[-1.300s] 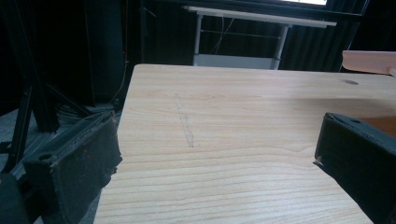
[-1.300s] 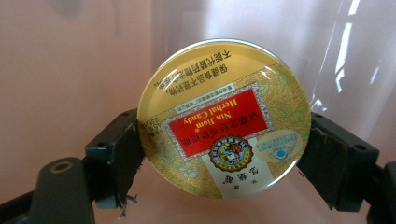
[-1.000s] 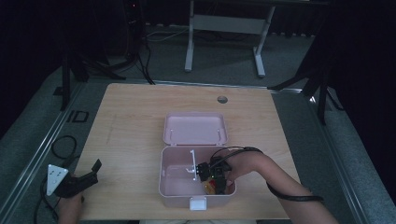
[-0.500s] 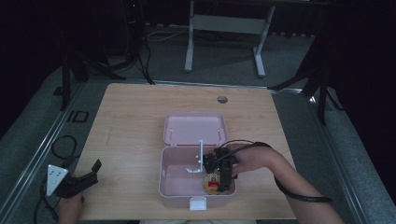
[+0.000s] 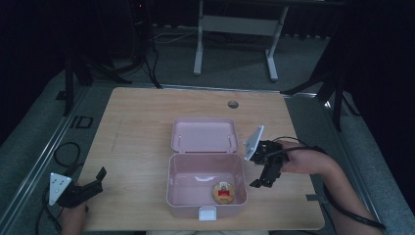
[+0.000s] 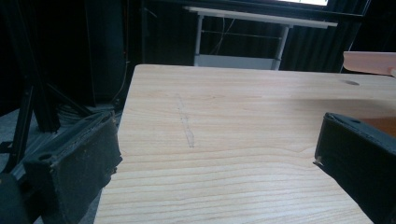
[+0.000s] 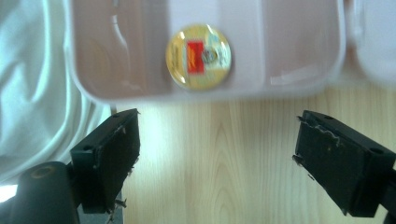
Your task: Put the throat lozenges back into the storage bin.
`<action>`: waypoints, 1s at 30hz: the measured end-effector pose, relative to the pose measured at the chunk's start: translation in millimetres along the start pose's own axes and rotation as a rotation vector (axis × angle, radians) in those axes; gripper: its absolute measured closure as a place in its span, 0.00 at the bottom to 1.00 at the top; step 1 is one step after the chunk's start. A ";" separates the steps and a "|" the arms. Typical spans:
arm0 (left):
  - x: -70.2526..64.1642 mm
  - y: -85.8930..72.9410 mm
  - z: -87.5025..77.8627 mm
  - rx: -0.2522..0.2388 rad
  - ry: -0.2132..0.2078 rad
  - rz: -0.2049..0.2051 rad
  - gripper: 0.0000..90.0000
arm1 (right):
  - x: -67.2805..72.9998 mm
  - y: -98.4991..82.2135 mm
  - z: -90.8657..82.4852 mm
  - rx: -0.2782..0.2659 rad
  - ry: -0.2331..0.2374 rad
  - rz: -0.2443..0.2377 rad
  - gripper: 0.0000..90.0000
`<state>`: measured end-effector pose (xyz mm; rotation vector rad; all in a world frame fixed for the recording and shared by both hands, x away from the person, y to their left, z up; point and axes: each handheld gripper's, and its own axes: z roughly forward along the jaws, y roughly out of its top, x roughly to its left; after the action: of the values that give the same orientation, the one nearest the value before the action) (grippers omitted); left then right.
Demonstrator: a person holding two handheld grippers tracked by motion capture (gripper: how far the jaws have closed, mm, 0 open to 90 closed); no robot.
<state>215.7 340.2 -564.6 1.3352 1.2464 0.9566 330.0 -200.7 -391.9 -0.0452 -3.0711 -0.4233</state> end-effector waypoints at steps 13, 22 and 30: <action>-0.3 -0.1 -0.1 -0.002 0.002 0.000 0.00 | -26.6 -83.9 67.1 -0.236 -0.152 0.231 0.15; -0.5 -0.1 -0.1 0.000 0.001 0.001 0.00 | -37.6 -131.2 107.7 -0.452 -0.431 0.443 0.14; -1.4 0.1 0.5 0.004 -0.004 0.006 0.00 | -39.8 -156.3 112.2 -0.524 -0.620 0.591 0.14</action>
<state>216.0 338.8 -564.5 1.3439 1.2426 0.9554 360.2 -321.6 -543.8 -1.2682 -3.1255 -1.3389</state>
